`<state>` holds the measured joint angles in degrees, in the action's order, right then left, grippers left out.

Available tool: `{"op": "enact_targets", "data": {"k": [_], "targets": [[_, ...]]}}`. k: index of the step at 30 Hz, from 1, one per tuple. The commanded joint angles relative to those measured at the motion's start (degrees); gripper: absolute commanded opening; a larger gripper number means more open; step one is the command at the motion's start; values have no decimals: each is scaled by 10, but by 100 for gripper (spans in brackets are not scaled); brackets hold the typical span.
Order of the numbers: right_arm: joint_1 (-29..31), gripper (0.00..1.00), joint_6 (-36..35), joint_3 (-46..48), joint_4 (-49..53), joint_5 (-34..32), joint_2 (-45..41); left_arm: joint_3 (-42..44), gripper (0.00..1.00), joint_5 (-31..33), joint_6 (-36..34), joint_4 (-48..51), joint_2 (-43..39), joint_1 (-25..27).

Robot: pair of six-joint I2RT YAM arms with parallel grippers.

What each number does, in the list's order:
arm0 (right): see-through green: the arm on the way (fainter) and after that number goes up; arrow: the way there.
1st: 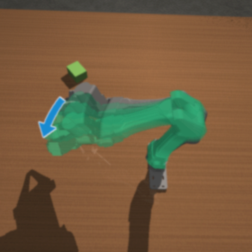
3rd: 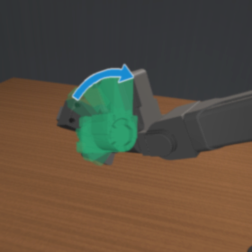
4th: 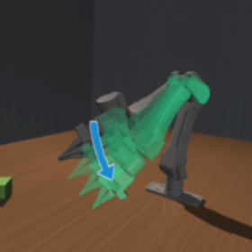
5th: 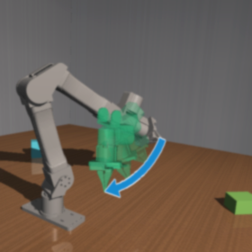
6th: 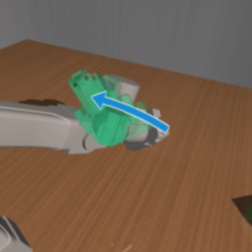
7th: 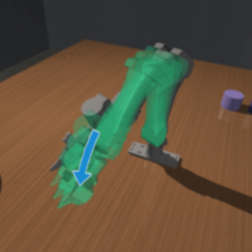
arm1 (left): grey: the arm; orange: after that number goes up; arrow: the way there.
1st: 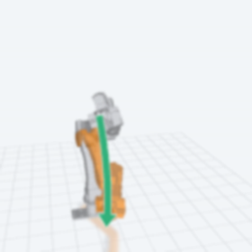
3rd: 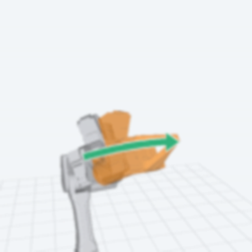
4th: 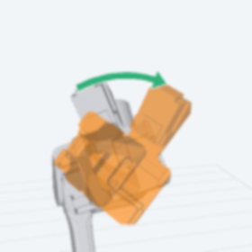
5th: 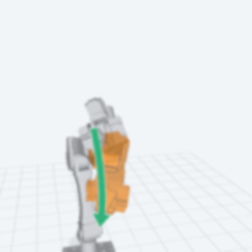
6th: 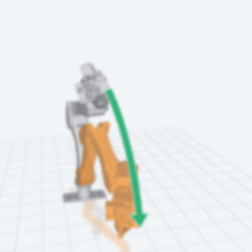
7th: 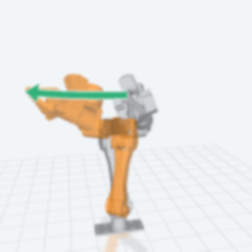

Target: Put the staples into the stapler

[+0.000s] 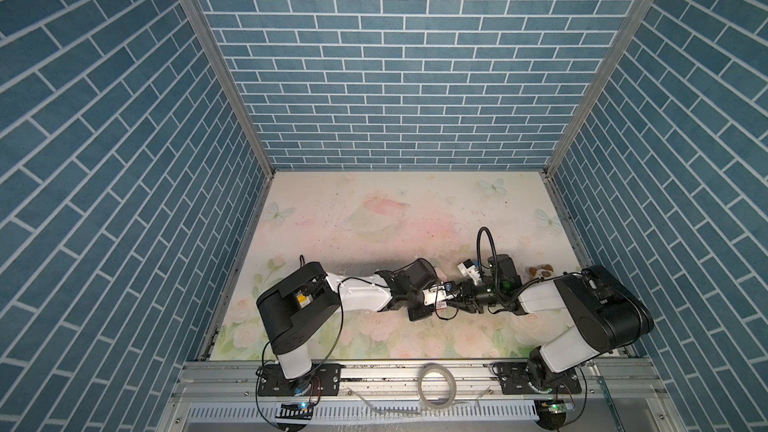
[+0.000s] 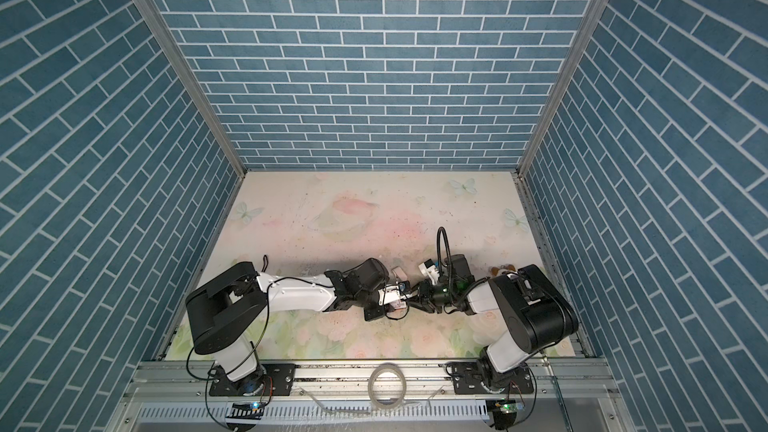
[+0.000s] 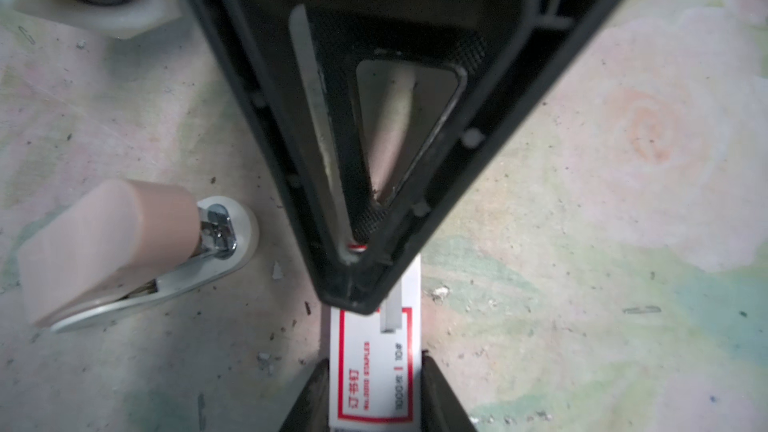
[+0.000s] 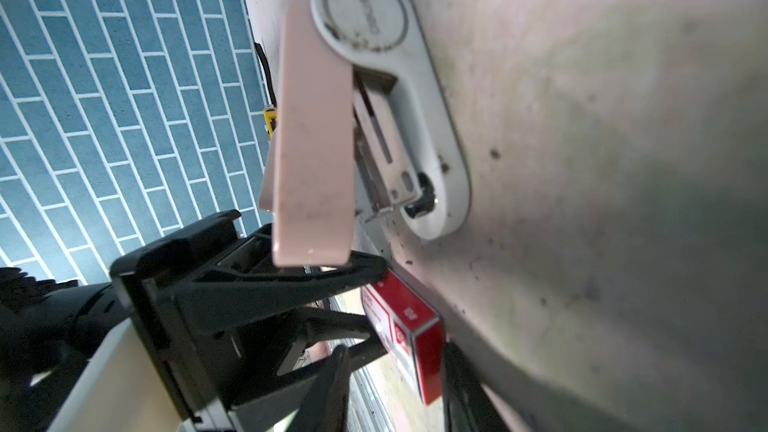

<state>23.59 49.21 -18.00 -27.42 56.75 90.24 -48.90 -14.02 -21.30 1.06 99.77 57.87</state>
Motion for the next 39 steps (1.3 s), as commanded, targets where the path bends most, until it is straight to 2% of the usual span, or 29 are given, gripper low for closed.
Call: {"op": "enact_targets", "data": {"k": [1,18,29,34,39], "targets": [[6,37,17,-9,-27,-2,12,10,35,-3,-8,35,22,-4],[28,37,20,-7,-48,-1,38,-8,36,-24,-16,52,39,-4],[28,38,5,-4,-16,-36,31,-21,56,-10,-39,106,-2,-17],[28,38,5,-4,-17,-42,29,-17,55,-4,-49,123,-14,-19],[27,38,5,-2,-16,-45,25,-14,51,-7,-45,120,-9,-18]]}}
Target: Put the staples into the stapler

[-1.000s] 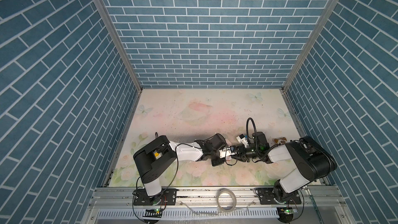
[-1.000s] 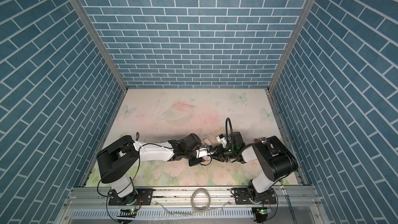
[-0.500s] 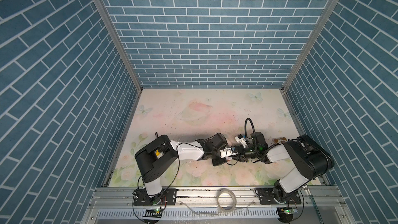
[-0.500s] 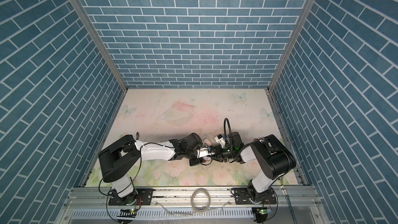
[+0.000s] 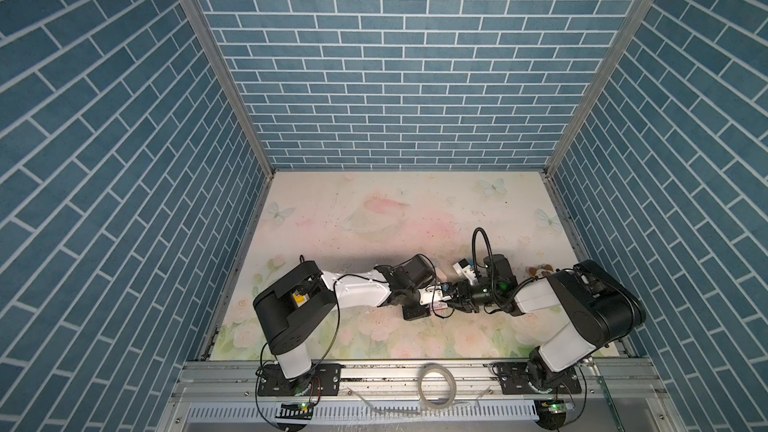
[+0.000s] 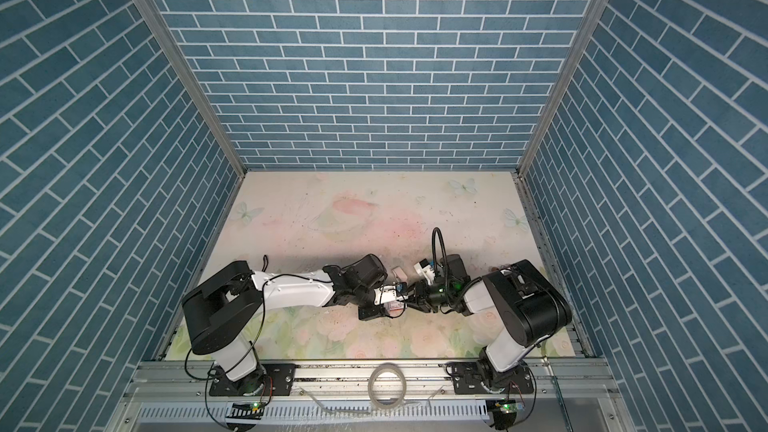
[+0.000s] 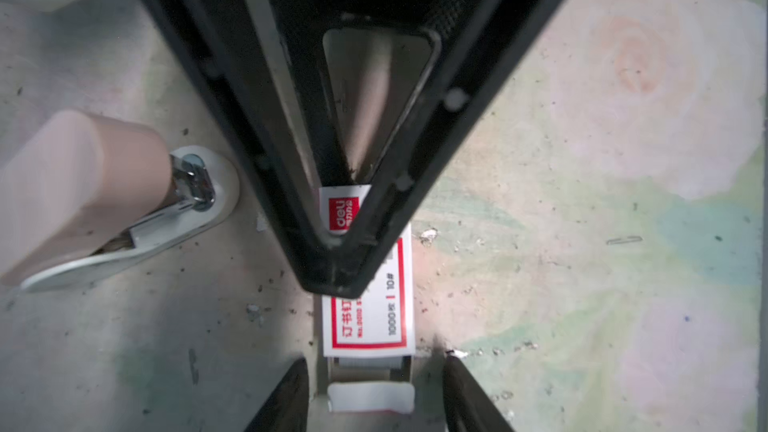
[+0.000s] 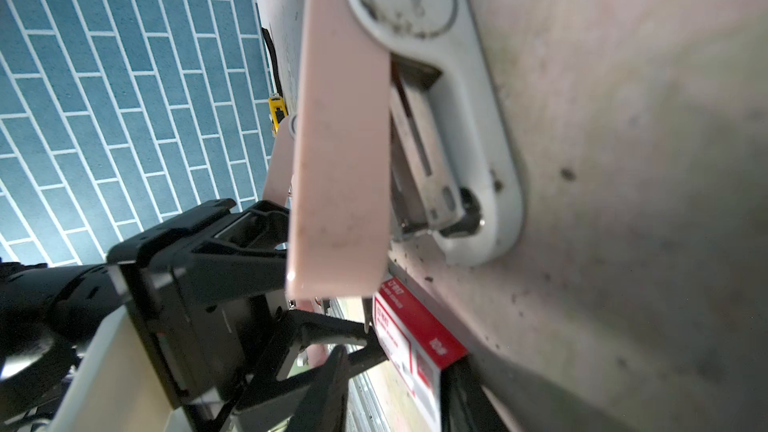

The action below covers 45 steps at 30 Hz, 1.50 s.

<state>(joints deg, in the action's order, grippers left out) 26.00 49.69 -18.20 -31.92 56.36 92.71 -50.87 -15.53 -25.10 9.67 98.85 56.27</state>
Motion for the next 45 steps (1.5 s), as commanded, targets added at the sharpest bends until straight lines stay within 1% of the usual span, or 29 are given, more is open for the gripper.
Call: {"op": "enact_targets", "data": {"k": [1,6,8,15,17,21,31,38,40,45], "targets": [[4,38,1,0,28,-42,0,5,49,7,-6,33,2,-2],[4,37,2,2,29,-51,0,2,41,5,-3,30,9,-3],[4,36,3,3,28,-54,0,5,39,6,-4,27,7,-2],[4,31,4,9,31,-63,-9,9,38,12,-8,27,9,-2],[4,28,4,12,32,-66,-12,11,38,14,-10,26,10,-2],[4,26,2,17,35,-69,-18,14,35,18,-14,27,10,-3],[3,24,1,27,39,-80,-31,12,34,23,-18,31,11,-4],[4,19,1,31,40,-86,-38,13,34,27,-20,31,14,-5],[4,15,3,32,40,-89,-42,13,34,27,-20,32,14,-5],[3,12,-1,35,56,-97,-57,14,33,28,-22,34,12,-6]]}}
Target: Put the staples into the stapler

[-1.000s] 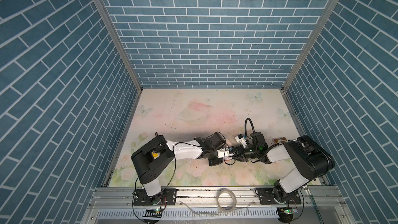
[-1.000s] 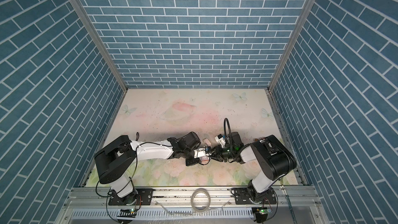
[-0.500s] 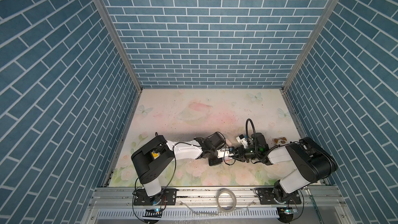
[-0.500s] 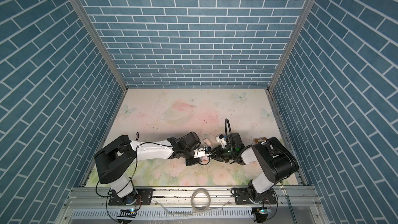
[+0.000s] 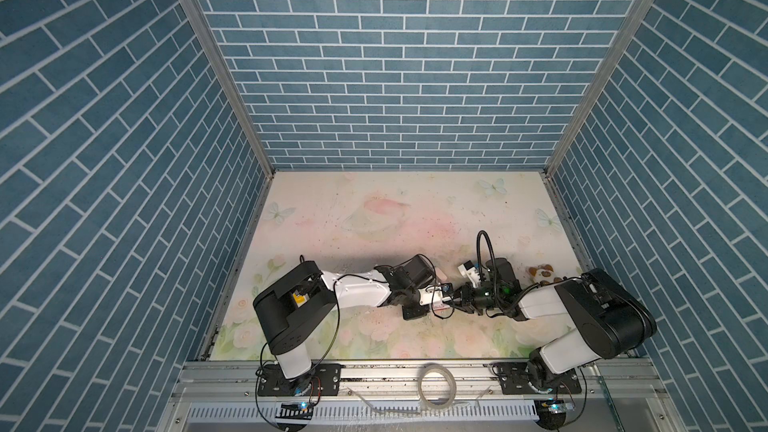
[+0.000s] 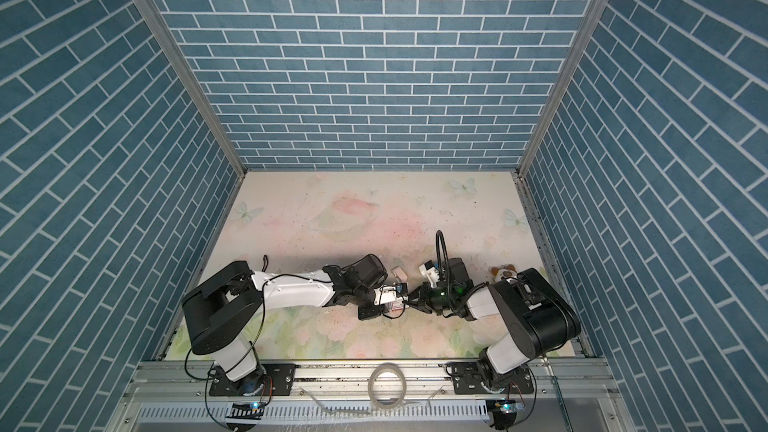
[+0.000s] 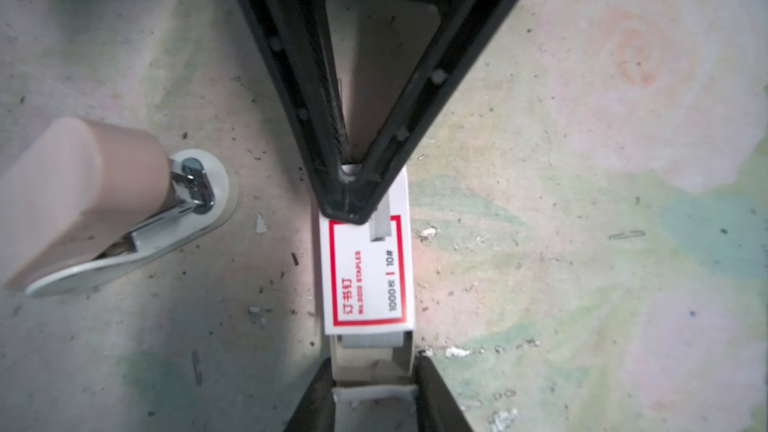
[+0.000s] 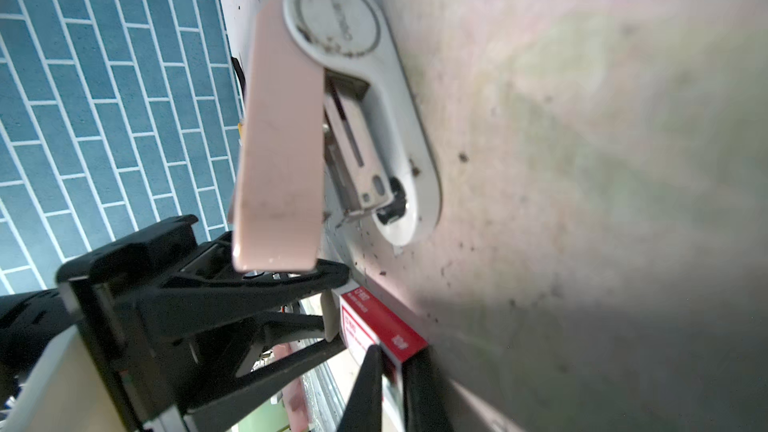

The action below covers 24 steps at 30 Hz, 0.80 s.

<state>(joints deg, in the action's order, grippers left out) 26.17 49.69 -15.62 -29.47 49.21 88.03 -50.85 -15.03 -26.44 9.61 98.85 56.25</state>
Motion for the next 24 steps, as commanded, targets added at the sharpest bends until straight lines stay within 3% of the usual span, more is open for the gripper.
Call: {"op": "enact_targets", "data": {"k": [1,17,21,24], "targets": [[1,11,-2,11,35,-28,-13,15,34,23,-9,36,11,-6],[1,8,-14,18,59,-49,-32,11,33,15,-8,48,10,-12],[1,8,-11,17,45,-42,-25,8,48,-2,-2,41,4,-12],[1,8,-10,18,39,-40,-22,-5,53,-8,-1,43,11,-12]]}}
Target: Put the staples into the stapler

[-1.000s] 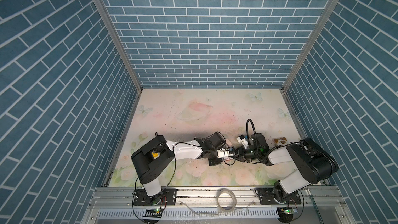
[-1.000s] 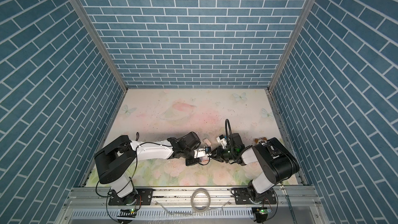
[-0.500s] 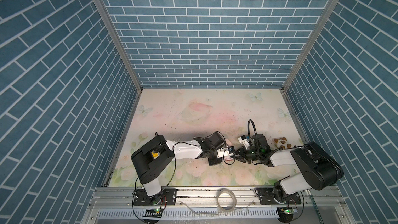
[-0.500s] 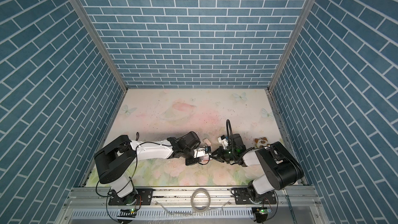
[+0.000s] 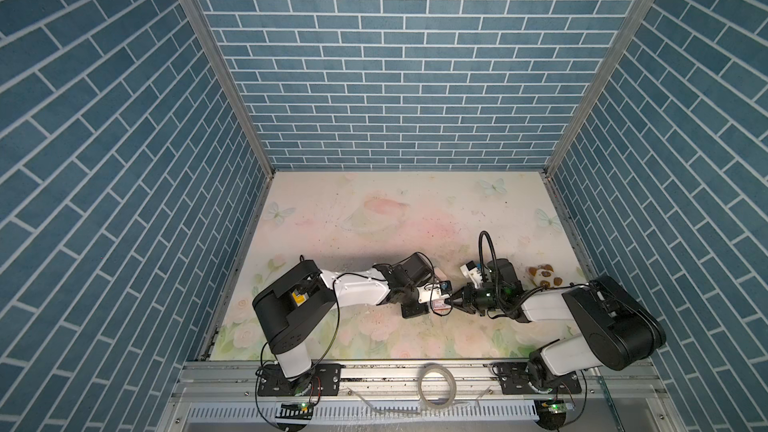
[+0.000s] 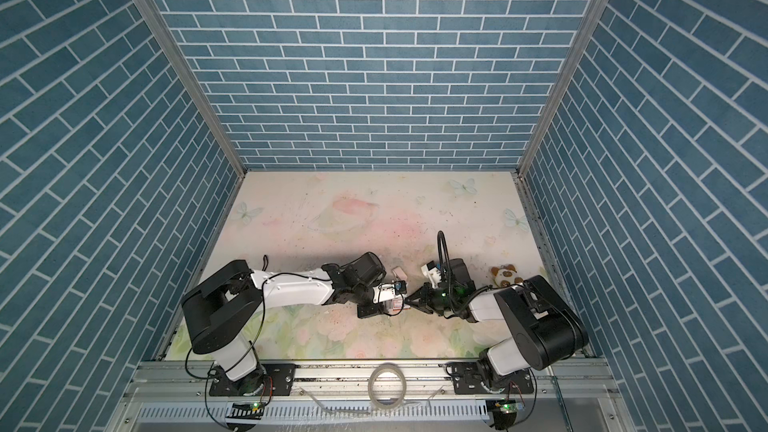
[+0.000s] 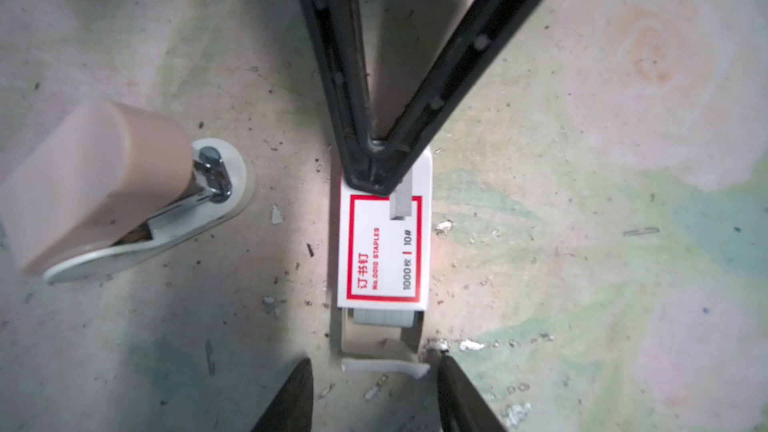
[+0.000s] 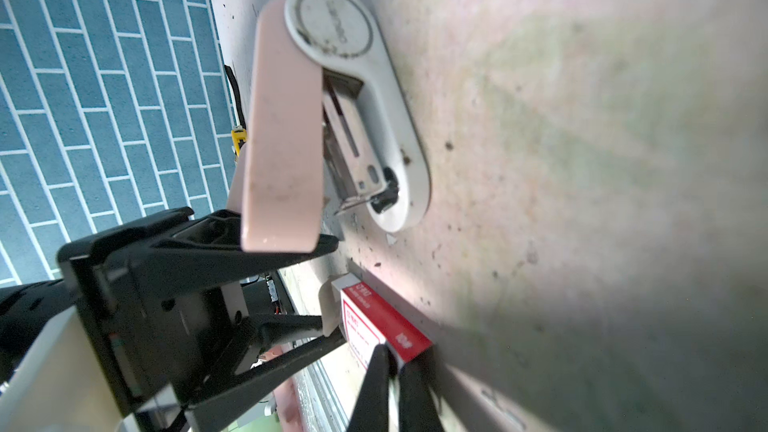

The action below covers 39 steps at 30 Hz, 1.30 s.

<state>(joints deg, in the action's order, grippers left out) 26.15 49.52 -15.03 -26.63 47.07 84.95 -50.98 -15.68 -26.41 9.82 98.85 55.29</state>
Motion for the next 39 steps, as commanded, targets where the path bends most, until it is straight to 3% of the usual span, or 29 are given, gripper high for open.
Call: {"op": "enact_targets", "data": {"k": [1,10,26,39], "targets": [[1,8,-8,11,10,-18,12,-9,54,-8,-5,44,15,-3],[1,8,-6,14,0,-17,14,-40,49,-48,-7,64,39,-2],[1,6,-6,19,1,-24,9,-44,27,-44,-12,75,53,-3],[-3,5,-15,23,36,-39,-23,-28,25,-31,-19,74,50,-2]]}}
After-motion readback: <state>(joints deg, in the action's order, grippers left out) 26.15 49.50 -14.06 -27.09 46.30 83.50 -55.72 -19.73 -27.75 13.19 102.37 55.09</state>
